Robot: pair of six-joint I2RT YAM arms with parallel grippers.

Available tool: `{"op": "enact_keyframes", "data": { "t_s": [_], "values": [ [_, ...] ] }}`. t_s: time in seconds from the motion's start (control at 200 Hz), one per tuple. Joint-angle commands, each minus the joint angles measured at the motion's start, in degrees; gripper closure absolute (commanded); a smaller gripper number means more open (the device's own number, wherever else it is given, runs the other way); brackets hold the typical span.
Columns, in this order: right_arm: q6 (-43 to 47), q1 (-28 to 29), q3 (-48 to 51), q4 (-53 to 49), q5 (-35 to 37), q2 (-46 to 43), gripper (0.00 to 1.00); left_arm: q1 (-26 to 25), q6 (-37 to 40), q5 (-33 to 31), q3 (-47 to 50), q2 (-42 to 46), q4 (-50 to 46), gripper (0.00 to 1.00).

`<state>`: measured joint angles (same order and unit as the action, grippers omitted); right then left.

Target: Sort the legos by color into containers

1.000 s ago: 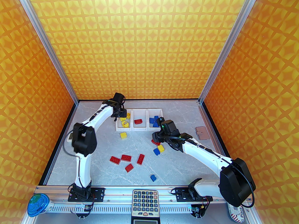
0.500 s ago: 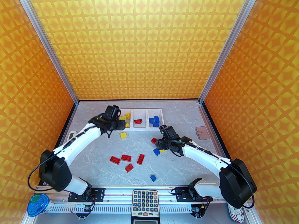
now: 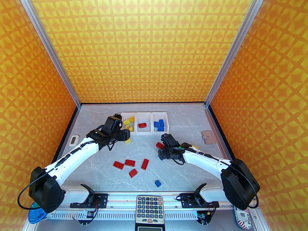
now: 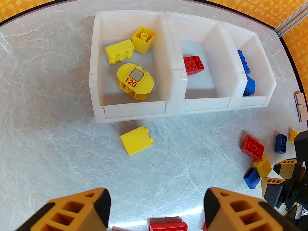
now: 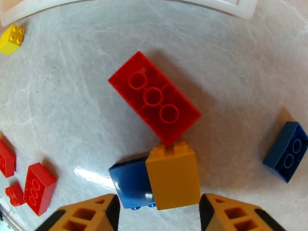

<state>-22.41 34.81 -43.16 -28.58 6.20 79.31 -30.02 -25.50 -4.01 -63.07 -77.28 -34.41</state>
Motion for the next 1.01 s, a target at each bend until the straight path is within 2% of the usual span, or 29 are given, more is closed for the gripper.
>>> {"op": "enact_keyframes", "data": {
  "t_s": [0.0,0.25,0.68,0.845,1.0],
  "values": [
    [-1.49,0.37,0.18,-0.91,2.94,0.77,0.4,-0.26,-0.53,1.29,1.27,1.07,1.13,0.32],
    [-4.59,-0.75,-1.73,-5.09,11.87,1.29,0.36,-0.3,-0.51,1.62,1.25,0.77,1.04,0.32],
    [-5.56,-13.48,-3.01,-2.93,10.13,2.97,0.35,-0.65,-0.78,1.77,2.04,2.27,0.84,0.33],
    [-5.8,-15.95,-4.69,-2.65,10.27,5.13,0.35,-0.97,-1.27,1.79,3.28,3.33,0.94,0.32],
    [-5.49,-17.61,-5.85,-1.66,7.34,8.45,0.36,-1.09,-1.53,1.78,4.26,4.41,0.69,0.32]
  ]
}}
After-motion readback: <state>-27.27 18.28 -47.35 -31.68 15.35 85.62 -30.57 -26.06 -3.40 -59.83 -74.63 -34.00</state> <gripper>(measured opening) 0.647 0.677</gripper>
